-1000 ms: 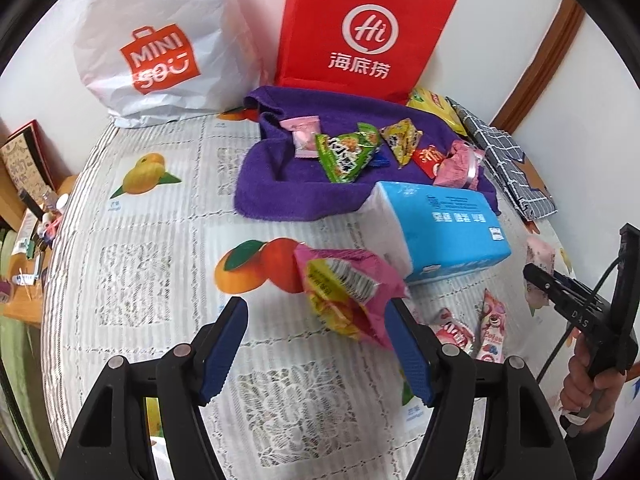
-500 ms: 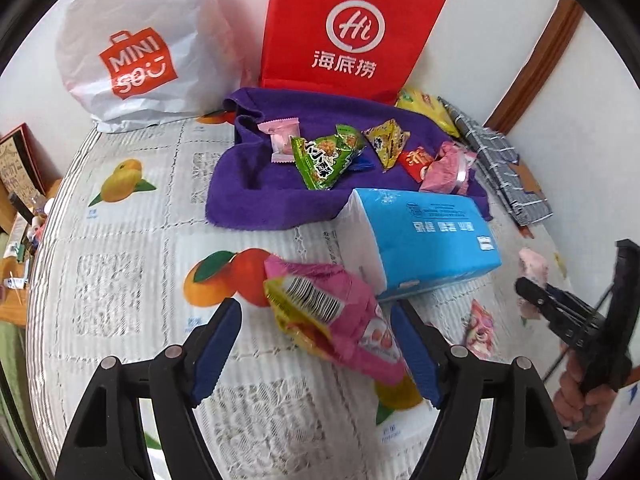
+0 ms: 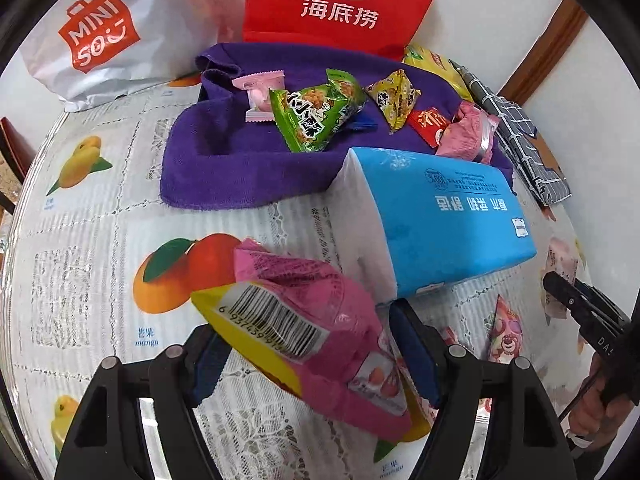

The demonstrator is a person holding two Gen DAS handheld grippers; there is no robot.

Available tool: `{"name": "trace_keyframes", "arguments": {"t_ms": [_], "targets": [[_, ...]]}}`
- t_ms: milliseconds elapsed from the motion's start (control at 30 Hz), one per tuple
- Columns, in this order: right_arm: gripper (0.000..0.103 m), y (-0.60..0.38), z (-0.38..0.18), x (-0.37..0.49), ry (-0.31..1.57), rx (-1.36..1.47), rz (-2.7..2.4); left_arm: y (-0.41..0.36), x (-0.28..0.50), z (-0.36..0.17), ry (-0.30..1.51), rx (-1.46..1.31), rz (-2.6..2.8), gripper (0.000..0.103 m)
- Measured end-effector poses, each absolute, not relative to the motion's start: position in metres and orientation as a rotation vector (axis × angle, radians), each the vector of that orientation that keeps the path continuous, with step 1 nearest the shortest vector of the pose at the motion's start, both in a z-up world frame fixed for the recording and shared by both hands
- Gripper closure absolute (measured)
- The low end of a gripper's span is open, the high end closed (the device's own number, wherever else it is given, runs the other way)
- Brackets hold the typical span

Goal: Organize snacks
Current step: 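Close the left tool on the pink snack bag while the right tool holds the candy bar, then carry the pink snack bag and pink candy bar with both tools over the purple towel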

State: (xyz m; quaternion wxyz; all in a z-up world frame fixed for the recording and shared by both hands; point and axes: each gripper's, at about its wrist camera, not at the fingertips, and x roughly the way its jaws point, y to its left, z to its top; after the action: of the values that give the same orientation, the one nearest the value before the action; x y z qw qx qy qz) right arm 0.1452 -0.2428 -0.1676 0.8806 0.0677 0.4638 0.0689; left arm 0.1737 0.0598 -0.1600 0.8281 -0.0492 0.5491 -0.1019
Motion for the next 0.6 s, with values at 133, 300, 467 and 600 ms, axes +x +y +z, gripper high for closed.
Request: {"name": "trace_keyframes", "arguments": {"t_ms": [133, 300, 467, 600], "targets": [[0.067, -0.242, -0.166, 0.147, 0.969, 0.135, 0.132, 0.062, 0.172, -0.158, 1.148, -0.106, -0.239, 0.043], [0.067, -0.236, -0.159, 0.146, 0.961, 0.122, 0.124, 0.071, 0.164, -0.15, 1.121, -0.124, -0.264, 0.045], [0.067, -0.225, -0.146, 0.143, 0.939, 0.103, 0.132, 0.079, 0.154, -0.138, 1.092, -0.131, -0.272, 0.045], [0.067, -0.216, -0.135, 0.141, 0.915, 0.097, 0.147, 0.082, 0.147, -0.124, 1.064, -0.125, -0.28, 0.045]]}}
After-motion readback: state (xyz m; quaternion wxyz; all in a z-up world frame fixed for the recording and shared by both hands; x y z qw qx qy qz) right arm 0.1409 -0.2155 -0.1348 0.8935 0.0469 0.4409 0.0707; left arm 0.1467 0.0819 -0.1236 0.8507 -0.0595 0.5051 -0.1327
